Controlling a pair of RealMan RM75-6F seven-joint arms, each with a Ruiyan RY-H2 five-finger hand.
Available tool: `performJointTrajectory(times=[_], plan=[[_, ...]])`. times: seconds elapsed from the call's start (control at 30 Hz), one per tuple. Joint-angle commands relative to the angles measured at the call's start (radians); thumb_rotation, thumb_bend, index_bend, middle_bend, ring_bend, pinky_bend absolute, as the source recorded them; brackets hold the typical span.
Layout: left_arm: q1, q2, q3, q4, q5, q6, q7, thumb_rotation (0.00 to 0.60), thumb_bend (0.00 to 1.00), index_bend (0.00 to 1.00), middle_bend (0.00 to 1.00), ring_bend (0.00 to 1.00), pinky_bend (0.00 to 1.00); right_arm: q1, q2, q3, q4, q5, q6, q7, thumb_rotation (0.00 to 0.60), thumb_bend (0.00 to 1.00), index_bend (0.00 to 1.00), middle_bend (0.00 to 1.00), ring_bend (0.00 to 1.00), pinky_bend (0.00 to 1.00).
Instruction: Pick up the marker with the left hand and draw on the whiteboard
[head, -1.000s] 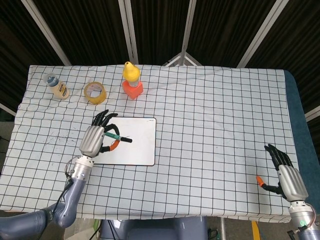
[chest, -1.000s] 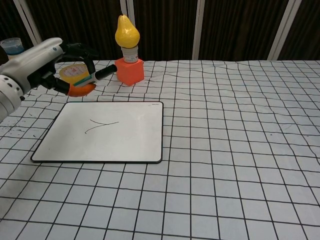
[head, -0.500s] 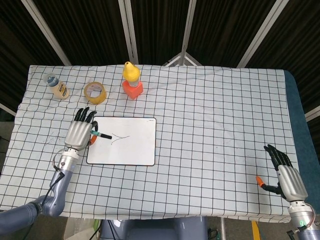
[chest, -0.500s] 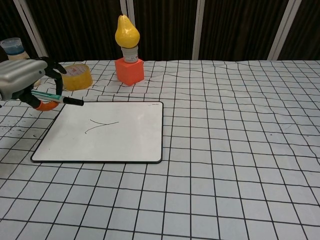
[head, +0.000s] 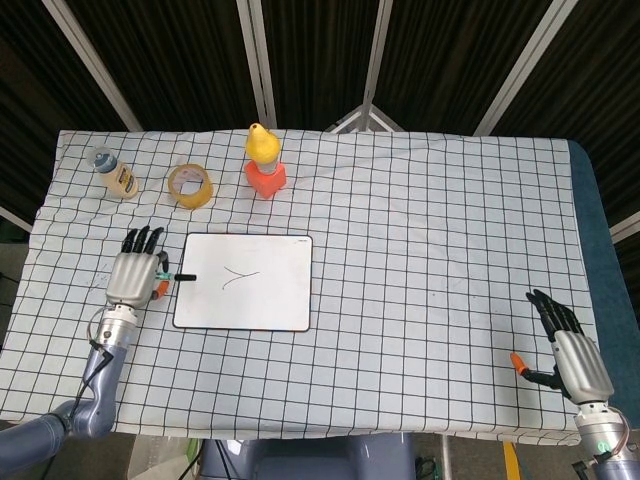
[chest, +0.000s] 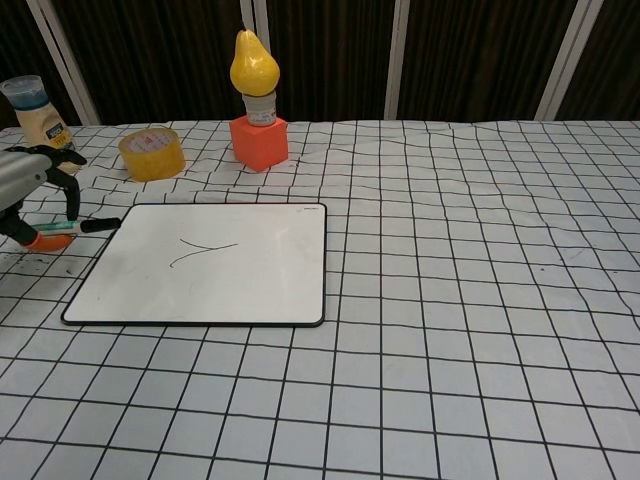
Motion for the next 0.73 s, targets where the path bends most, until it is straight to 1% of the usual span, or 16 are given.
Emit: performJointTrajectory(times=[0.03,0.1,0.23,0.33,0.43,0.47,0.53,0.63,0.73], plan=[[0.011,0.013,0.003,-0.008,0.001,0.007,-0.008,0.6,0.34,0.38,0.0,0.0,0.0,0.0,0.0,0.0,0.0,0.0,0.0,-0.001,0.6,0.32,0.0,0.0,0.0,0.0],[0.022,0.027,0.003,-0.02,0.002,0.018,-0.02,0.6,0.33,0.36,0.0,0.0,0.0,0.0,0.0,-0.001,0.0,-0.001,-0.001,-0.002,0.6,0.32,0.0,0.0,0.0,0.0],[0.046,0.061,0.0,-0.059,0.005,0.045,-0.051,0.6,0.31,0.28,0.0,0.0,0.0,0.0,0.0,-0.001,0.001,-0.001,-0.001,-0.004,0.6,0.32,0.0,0.0,0.0,0.0],[0.08,0.112,0.002,-0.131,0.019,0.086,-0.086,0.6,0.3,0.23,0.0,0.0,0.0,0.001,0.0,-0.001,0.003,-0.003,-0.001,-0.007,0.6,0.32,0.0,0.0,0.0,0.0],[0.115,0.165,0.01,-0.212,0.049,0.14,-0.118,0.6,0.26,0.15,0.0,0.0,0.0,0.0,-0.001,-0.001,0.006,-0.006,0.003,-0.01,0.6,0.32,0.0,0.0,0.0,0.0],[0.135,0.192,0.017,-0.255,0.068,0.171,-0.134,0.6,0.24,0.14,0.0,0.0,0.0,0.0,-0.001,0.0,0.008,-0.007,0.006,-0.014,0.6,0.32,0.0,0.0,0.0,0.0],[0.16,0.223,0.029,-0.301,0.093,0.209,-0.15,0.6,0.21,0.09,0.0,0.0,0.0,-0.001,-0.002,0.0,0.011,-0.009,0.009,-0.021,0.6,0.32,0.0,0.0,0.0,0.0],[0.231,0.308,0.078,-0.398,0.175,0.31,-0.185,0.6,0.2,0.06,0.0,0.0,0.0,-0.004,-0.007,-0.001,0.018,-0.015,0.019,-0.036,0.6,0.32,0.0,0.0,0.0,0.0],[0.292,0.358,0.116,-0.436,0.241,0.404,-0.222,0.6,0.18,0.03,0.0,0.0,0.0,-0.007,-0.011,0.0,0.023,-0.017,0.029,-0.046,0.6,0.32,0.0,0.0,0.0,0.0]])
